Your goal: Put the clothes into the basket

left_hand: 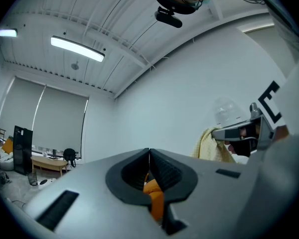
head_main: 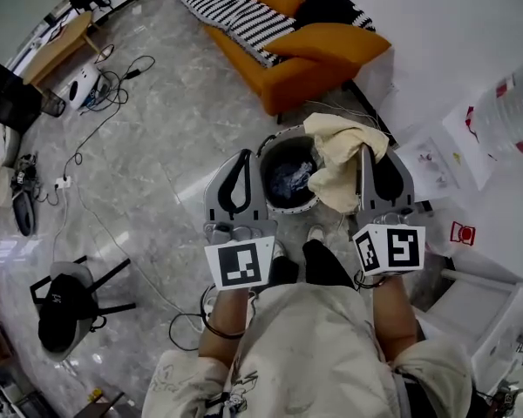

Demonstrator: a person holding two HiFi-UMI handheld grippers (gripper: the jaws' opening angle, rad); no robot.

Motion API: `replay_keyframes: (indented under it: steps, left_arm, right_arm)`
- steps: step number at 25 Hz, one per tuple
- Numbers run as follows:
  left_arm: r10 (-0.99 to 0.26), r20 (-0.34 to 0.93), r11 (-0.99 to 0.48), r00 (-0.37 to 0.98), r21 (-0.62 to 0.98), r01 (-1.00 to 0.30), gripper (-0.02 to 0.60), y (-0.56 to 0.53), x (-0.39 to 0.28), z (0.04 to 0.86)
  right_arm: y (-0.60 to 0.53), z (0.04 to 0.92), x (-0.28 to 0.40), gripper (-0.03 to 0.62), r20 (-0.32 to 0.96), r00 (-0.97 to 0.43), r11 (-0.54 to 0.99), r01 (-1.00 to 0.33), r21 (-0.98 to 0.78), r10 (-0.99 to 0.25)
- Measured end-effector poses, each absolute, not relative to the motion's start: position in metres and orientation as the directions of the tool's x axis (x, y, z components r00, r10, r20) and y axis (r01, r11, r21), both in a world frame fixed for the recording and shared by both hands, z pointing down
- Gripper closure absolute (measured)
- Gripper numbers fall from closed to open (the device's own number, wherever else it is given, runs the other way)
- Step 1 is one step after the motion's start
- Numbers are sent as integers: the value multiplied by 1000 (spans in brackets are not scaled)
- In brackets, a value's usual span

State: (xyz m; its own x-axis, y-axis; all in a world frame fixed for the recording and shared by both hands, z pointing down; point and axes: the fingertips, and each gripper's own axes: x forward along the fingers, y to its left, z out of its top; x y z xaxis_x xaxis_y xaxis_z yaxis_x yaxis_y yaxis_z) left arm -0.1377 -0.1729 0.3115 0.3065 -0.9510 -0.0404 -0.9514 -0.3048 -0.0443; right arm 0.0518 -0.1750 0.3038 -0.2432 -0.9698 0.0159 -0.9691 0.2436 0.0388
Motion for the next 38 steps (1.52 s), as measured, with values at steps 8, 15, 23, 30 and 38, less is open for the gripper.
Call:
replay_keyframes:
  steps: [8, 15, 23, 30, 38]
  left_arm:
    - [-959, -46, -278, 280, -39, -960, 580, -197, -126, 327]
    - [-975, -40, -218, 220, -51, -975, 580, -219, -116, 355]
    - [-990, 39, -140, 138, -53, -989, 580, -235, -122, 398]
    - [-991, 111, -87, 79, -70, -994, 580, -243, -127, 429]
    - [-986, 168, -34, 22, -72, -997, 580, -244, -134, 457]
  right_arm:
    - [-203, 336, 56, 562, 75, -289, 291, -957, 21, -954]
    - [-239, 394, 60, 562, 165, -344, 352, -936, 16, -924]
    - [-274, 481, 51, 562, 313, -404, 419, -908, -23, -859]
    - [-293, 577, 38, 562, 457, -441, 473, -880, -50, -772]
    - [-299, 705, 25, 562, 648, -433, 494, -864, -100, -626]
